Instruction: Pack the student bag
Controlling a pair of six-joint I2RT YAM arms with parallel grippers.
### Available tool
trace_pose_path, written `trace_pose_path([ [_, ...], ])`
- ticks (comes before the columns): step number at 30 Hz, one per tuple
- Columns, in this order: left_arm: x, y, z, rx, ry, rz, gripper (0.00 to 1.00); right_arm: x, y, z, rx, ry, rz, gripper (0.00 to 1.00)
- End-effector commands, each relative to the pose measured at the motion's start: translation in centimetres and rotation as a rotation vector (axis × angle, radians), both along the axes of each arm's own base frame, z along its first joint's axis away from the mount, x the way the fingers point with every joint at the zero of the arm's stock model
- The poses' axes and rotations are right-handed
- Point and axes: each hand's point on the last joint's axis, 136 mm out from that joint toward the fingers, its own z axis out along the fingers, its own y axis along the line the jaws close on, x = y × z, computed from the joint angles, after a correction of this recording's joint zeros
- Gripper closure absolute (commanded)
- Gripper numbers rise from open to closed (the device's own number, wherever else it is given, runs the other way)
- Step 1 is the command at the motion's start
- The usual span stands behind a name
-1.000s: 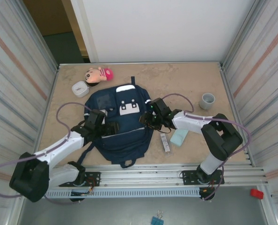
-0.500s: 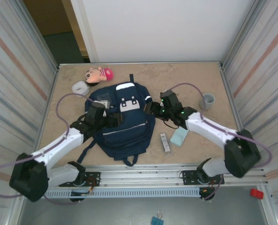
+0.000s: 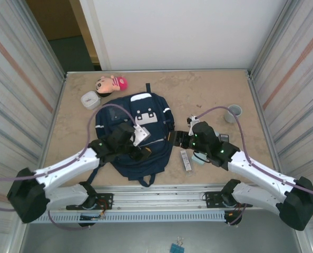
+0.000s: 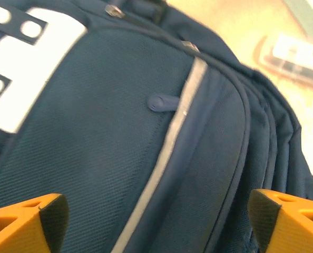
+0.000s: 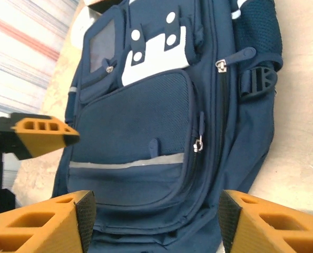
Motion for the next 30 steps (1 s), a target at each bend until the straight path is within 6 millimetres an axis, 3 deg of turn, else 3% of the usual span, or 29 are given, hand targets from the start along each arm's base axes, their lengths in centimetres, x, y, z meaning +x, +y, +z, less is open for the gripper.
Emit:
trace_pose_path([
  [1, -0.4, -1.8, -0.6, 0.046, -0.004, -0.133, 0.08, 0.4, -0.4, 1.7, 0.019, -0.077, 0.014, 0.36],
  [8, 1.5, -4.2, -2.2, 0.120, -0.091, -0.179, 0.04, 0.6, -1.6, 1.9, 0.058, -0.091, 0.021, 0.35],
  [12, 2.6, -4.2, -3.7, 0.182, -0.094, -0.140, 0.05, 0.1, -1.8, 1.8, 0.071, -0.083, 0.052, 0.35],
  [14, 3.2, -3.8, -4.3, 0.213, -0.108, -0.110, 0.14, -0.1, -2.0, 1.7, 0.068, -0.087, 0.057, 0.34],
  [17, 3.2, -3.8, -4.0, 0.204, -0.134, -0.113, 0.41, -0.3, -2.3, 1.6, 0.078, -0.098, 0.056, 0.33],
  [22, 1.5, -4.6, -0.2, 0.086, -0.213, -0.225, 0.94, 0.0, -2.6, 1.4, 0.097, -0.110, 0.094, 0.31],
  [24, 0.4, -4.9, 1.7, 0.032, -0.247, -0.289, 1.00, 0.3, -2.4, 1.6, 0.093, -0.123, 0.138, 0.31],
  [30, -2.4, -4.5, 5.7, -0.035, -0.267, -0.473, 1.00, 2.6, -1.3, 2.4, -0.001, -0.196, 0.314, 0.31],
])
